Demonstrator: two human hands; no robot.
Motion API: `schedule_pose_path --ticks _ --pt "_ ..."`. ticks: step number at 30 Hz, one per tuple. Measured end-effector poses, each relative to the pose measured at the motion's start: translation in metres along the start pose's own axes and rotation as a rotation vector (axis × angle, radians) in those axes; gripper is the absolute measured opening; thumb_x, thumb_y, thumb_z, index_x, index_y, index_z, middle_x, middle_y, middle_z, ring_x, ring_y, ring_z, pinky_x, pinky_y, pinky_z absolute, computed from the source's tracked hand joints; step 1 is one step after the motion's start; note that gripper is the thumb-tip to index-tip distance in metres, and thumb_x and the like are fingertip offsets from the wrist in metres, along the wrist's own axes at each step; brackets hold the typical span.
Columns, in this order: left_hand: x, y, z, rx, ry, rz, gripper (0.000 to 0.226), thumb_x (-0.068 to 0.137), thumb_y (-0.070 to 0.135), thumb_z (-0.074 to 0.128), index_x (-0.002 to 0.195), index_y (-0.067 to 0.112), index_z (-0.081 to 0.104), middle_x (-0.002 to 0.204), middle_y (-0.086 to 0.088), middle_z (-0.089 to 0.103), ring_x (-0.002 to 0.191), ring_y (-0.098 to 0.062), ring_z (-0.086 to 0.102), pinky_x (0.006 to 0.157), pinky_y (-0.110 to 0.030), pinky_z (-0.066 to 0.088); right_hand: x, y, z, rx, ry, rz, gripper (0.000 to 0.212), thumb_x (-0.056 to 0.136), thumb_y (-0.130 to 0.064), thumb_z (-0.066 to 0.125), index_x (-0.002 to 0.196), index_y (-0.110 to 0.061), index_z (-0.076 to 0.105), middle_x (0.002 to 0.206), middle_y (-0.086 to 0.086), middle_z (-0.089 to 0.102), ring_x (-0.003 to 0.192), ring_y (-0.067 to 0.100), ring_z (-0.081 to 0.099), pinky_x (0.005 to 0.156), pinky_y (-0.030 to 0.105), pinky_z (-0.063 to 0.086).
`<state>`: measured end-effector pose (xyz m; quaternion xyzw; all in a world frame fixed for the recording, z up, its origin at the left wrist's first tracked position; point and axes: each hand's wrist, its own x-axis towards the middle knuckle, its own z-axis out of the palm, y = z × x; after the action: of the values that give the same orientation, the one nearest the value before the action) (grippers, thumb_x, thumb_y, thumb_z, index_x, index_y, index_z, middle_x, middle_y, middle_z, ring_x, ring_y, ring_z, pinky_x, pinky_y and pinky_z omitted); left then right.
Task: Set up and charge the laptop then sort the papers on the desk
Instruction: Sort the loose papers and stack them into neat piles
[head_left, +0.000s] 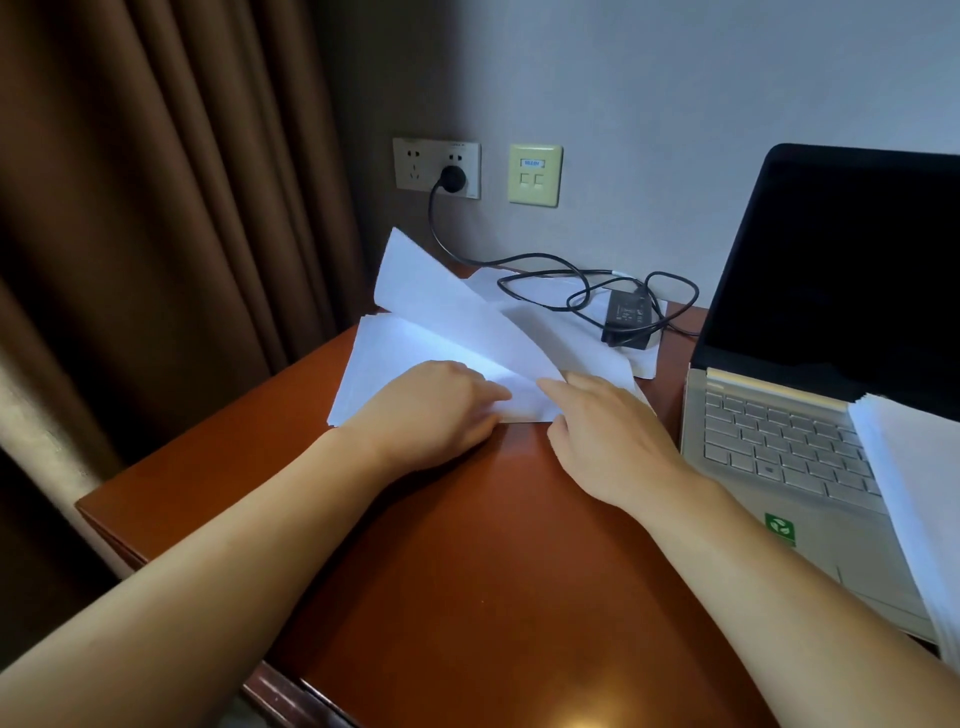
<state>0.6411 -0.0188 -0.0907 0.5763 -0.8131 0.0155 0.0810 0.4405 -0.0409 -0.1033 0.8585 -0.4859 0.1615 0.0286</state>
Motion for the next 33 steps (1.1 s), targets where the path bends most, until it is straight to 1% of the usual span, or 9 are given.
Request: schedule_pose_path --ticks 4,7,10,12,15,20,27,31,33 --pt "0.001 0.006 -0.001 -0.001 -0.012 0.005 0.045 0.086 0.031 0.038 0.113 0.013 0.069 0.099 -0.008 0.07 0.098 -0.028 0.061 0.086 -0.044 0.048 -0.001 -0.001 -0.002 0.01 -0.04 -0.015 0.028 0.095 -0.019 0.039 0.119 -0.017 0.052 0.108 -0.002 0.052 0.107 0.022 0.048 0.076 0.03 0.028" --pt "0.002 0.007 -0.002 -0.03 -0.005 -0.005 0.037 0.095 0.018 0.051 0.128 0.02 0.067 0.112 -0.006 0.07 0.11 -0.026 0.059 0.096 -0.04 0.045 -0.001 -0.001 -0.001 0.023 -0.071 -0.02 0.033 0.096 -0.022 0.037 0.126 -0.017 0.051 0.119 -0.001 0.054 0.111 0.021 0.048 0.091 0.033 0.034" --pt "0.002 0.004 0.002 -0.056 0.029 0.006 0.048 0.095 0.011 0.052 0.14 0.026 0.06 0.127 0.0 0.067 0.122 -0.024 0.056 0.104 -0.035 0.042 -0.002 -0.001 -0.001 0.029 -0.087 -0.018 0.036 0.096 -0.023 0.036 0.128 -0.016 0.052 0.125 0.001 0.055 0.113 0.022 0.05 0.099 0.036 0.035" --pt "0.002 -0.001 0.006 -0.035 0.067 0.01 0.035 0.101 0.02 0.049 0.131 0.026 0.066 0.123 0.0 0.068 0.117 -0.024 0.059 0.101 -0.038 0.046 -0.002 -0.001 -0.001 0.018 -0.081 -0.026 0.036 0.097 -0.023 0.036 0.128 -0.016 0.053 0.124 0.001 0.056 0.112 0.022 0.051 0.099 0.036 0.036" --pt "0.003 -0.008 0.007 0.009 0.121 0.006 0.029 0.102 0.031 0.045 0.1 0.023 0.073 0.098 0.0 0.07 0.094 -0.025 0.064 0.085 -0.042 0.052 -0.002 -0.001 0.0 -0.005 -0.046 -0.034 0.034 0.101 -0.027 0.036 0.129 -0.019 0.055 0.125 -0.001 0.058 0.111 0.022 0.054 0.098 0.036 0.037" --pt "0.0 -0.004 0.0 -0.087 0.215 0.03 0.041 0.089 0.038 0.043 0.09 0.021 0.08 0.09 -0.002 0.075 0.083 -0.026 0.067 0.078 -0.041 0.053 0.001 0.004 0.003 -0.045 0.012 -0.029 0.032 0.104 -0.033 0.036 0.119 -0.021 0.062 0.112 -0.004 0.063 0.104 0.02 0.057 0.09 0.034 0.04" --pt "-0.002 -0.01 0.005 -0.056 0.409 0.107 0.003 0.086 0.021 0.076 0.083 0.021 0.077 0.083 0.002 0.073 0.078 -0.024 0.067 0.069 -0.031 0.051 0.0 -0.001 -0.003 -0.122 0.085 -0.026 0.023 0.102 -0.018 0.043 0.096 -0.019 0.065 0.083 -0.004 0.057 0.079 0.023 0.051 0.07 0.033 0.035" --pt "0.002 -0.006 0.007 0.122 0.51 0.178 0.03 0.073 0.023 0.083 0.094 0.021 0.062 0.093 0.0 0.061 0.087 -0.026 0.052 0.073 -0.032 0.033 -0.001 -0.001 -0.01 -0.146 0.154 0.095 0.021 0.101 -0.02 0.046 0.093 -0.019 0.065 0.084 -0.001 0.06 0.077 0.028 0.055 0.063 0.032 0.027" --pt "0.002 -0.001 0.007 0.215 0.557 0.227 0.029 0.07 0.015 0.08 0.091 0.019 0.061 0.095 -0.004 0.058 0.087 -0.03 0.05 0.074 -0.037 0.032 0.0 0.0 -0.01 -0.145 0.185 0.145 0.02 0.1 -0.021 0.046 0.089 -0.019 0.063 0.081 -0.001 0.058 0.072 0.028 0.05 0.059 0.032 0.028"
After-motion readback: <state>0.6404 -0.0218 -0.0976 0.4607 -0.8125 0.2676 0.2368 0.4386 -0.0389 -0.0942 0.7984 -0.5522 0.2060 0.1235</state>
